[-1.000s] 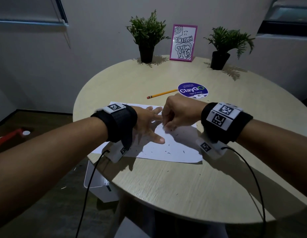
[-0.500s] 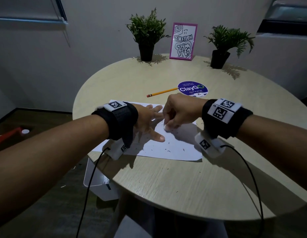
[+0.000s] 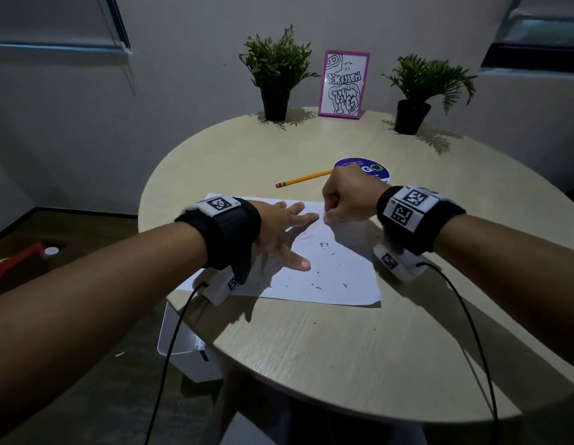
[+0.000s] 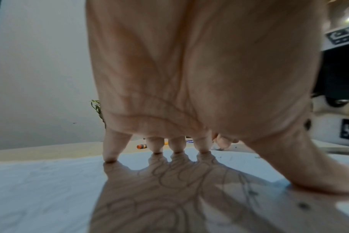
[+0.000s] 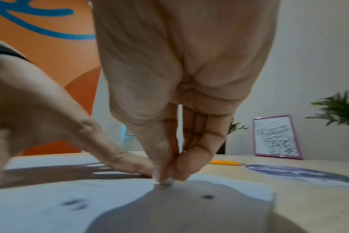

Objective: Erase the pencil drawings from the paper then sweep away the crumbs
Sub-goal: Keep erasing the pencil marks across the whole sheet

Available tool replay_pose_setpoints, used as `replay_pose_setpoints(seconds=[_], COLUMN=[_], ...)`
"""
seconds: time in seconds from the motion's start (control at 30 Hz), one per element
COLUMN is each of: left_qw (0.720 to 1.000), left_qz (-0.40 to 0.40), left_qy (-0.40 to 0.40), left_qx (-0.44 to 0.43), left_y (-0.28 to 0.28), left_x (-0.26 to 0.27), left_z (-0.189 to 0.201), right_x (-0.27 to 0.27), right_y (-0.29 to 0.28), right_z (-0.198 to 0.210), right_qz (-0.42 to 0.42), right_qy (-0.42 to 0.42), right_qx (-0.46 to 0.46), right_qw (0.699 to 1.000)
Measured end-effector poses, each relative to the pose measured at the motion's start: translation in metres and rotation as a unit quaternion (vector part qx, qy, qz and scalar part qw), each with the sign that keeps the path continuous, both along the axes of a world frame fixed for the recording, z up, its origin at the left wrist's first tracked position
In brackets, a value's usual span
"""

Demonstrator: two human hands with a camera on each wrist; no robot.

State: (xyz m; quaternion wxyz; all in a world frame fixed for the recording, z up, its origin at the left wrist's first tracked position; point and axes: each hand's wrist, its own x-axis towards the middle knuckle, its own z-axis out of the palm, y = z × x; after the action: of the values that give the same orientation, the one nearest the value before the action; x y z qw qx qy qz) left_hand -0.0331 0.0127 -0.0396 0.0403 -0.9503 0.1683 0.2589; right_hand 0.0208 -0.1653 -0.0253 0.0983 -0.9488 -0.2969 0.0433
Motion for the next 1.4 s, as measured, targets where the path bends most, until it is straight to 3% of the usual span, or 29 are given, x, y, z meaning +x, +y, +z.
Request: replay_pose_setpoints(seconds=[0.1, 0.17, 0.27, 0.4, 0.5, 0.6, 0.77, 0.87, 0.97, 1.07, 1.2, 1.3, 1.4], left_qw=[1.0, 0.999, 1.0, 1.0, 1.0, 0.998, 1.0, 1.0, 0.999, 0.999, 1.0, 1.0, 0.999], left_qz=[-0.009, -0.01, -0.008, 0.004, 0.002, 0.023, -0.003, -0.011, 0.008, 0.011, 0.007, 0.006, 0.019], left_qy=[-0.001, 0.001, 0.0, 0.0, 0.003, 0.001, -0.003, -0.001, -0.011, -0.005, -0.006, -0.004, -0.005], left_qx=[-0.016, -0.043, -0.028, -0.009, -0.022, -0.06, -0.011, -0.016, -0.053, -0.041, -0.005, -0.017, -0.039], left_y=[0.002, 0.005, 0.005, 0.001, 0.0, 0.0, 0.0, 0.0, 0.002, 0.002, 0.0, -0.001, -0.002], left_x=[0.0, 0.001, 0.0, 0.0, -0.005, -0.013, -0.004, -0.005, -0.006, -0.005, -0.001, -0.005, -0.01], left_z=[0.0, 0.0, -0.001, 0.0, 0.004, 0.011, 0.003, 0.004, 0.004, 0.002, 0.001, 0.004, 0.009], right_x=[-0.016, -0.032, -0.026, 0.001, -0.022, -0.043, -0.002, -0.017, -0.041, -0.028, -0.002, -0.021, -0.047], right_y=[0.011, 0.015, 0.008, 0.001, 0.02, 0.028, 0.01, 0.019, 0.028, 0.018, 0.004, 0.02, 0.029], right_z=[-0.001, -0.002, 0.002, 0.003, -0.004, -0.003, 0.001, -0.001, -0.005, -0.001, 0.004, 0.002, -0.001], right_qz=[0.059, 0.105, 0.087, 0.007, 0.071, 0.116, -0.002, 0.045, 0.113, 0.082, -0.001, 0.051, 0.12], right_qy=[-0.011, 0.03, 0.081, 0.029, -0.007, 0.053, 0.004, -0.03, 0.024, 0.073, 0.037, -0.018, 0.033], right_qx=[-0.027, -0.026, -0.021, -0.001, -0.031, -0.028, -0.025, -0.038, -0.026, -0.011, -0.002, -0.041, -0.035], right_qw=[0.998, 0.994, 0.993, 1.0, 0.997, 0.991, 1.0, 0.998, 0.993, 0.994, 0.999, 0.998, 0.992])
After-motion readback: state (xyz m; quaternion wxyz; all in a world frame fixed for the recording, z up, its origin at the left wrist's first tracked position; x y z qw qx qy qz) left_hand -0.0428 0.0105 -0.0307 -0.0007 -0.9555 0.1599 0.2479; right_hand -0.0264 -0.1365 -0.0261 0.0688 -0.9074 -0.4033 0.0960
